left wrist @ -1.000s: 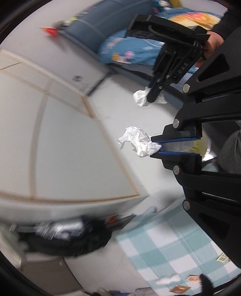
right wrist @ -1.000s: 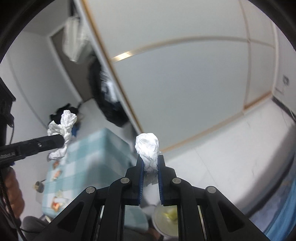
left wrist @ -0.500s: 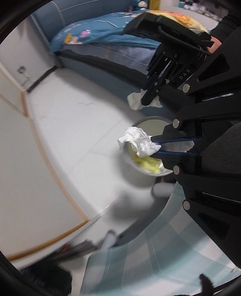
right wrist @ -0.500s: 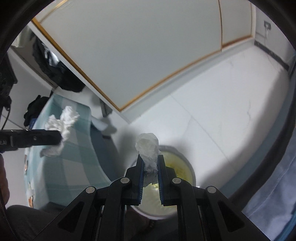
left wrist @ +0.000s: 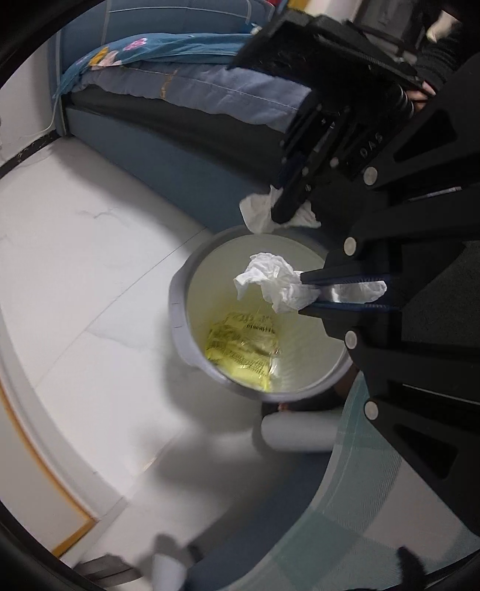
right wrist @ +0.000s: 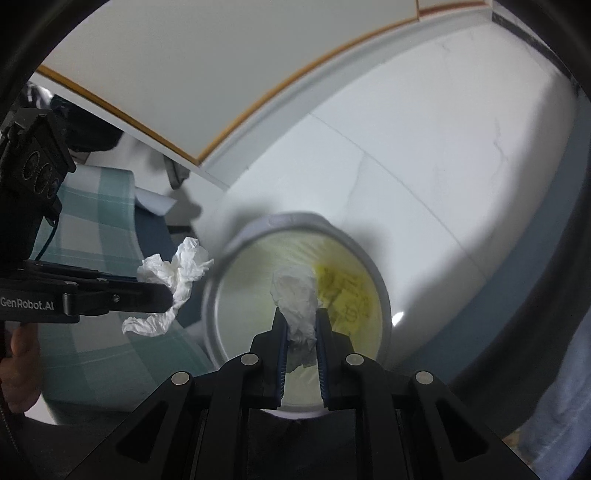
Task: Collect trash
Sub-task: 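Open both tools to drop the tissues into the bin, then move both tools back over the table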
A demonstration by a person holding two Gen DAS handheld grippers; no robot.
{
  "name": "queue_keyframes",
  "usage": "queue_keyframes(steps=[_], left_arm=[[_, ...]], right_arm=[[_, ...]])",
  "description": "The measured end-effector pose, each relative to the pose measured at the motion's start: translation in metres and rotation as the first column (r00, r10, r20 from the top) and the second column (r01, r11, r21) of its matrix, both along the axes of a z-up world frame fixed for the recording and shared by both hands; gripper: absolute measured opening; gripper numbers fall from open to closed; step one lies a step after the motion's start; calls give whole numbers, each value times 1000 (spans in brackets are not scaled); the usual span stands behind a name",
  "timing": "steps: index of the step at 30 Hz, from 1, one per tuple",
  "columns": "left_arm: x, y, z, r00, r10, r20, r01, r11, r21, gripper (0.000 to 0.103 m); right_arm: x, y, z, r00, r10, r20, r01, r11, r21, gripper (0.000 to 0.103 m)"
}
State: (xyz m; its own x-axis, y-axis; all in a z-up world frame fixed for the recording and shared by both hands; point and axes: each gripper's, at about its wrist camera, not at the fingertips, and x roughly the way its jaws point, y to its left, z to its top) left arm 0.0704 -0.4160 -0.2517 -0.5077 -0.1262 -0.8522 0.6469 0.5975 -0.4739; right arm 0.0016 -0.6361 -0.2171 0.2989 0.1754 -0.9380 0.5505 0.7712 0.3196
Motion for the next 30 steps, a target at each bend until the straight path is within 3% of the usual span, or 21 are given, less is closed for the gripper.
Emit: queue_keyframes(steps=[6,9,11,13,14,22,25,27,30], left_arm=[[-3,-10,-15,1000,2,-31,-1,999,37,7],[-6,-13,-22,999,6,-49,-3,998,64,9],[-6,-14,-22,999,-1,-50,4,998,65,14],[-5,-13,-20,999,6,-34,-4,998,58,33],[-5,-12,-19,1000,12,-28,-10,998,59,36],[11,-5,3,997,68,42,-69,997,24,42],[16,-3,25,992,70,107,-70,998,-7,42],[18,1,51,974,69,215,-59,997,-54,42],[21,9,84,948,102,301,-68,990,-120,42]], right_arm=[[-1,-2,-25,998,-47,-47,51,996,75,17],[-1,-3,-30,996,-57,-65,63,994,91,30],[-1,-2,-31,996,-60,-67,66,994,90,36],[-3,-3,-31,996,-59,-69,64,994,84,38],[-4,-3,-30,996,-60,-72,66,994,82,40],[-14,-10,-16,995,-80,-53,82,995,57,49],[-14,-10,-5,997,-71,-33,72,997,27,53],[-14,-11,6,998,-66,-16,66,998,9,54],[-14,-13,25,997,-68,20,68,998,-10,57]])
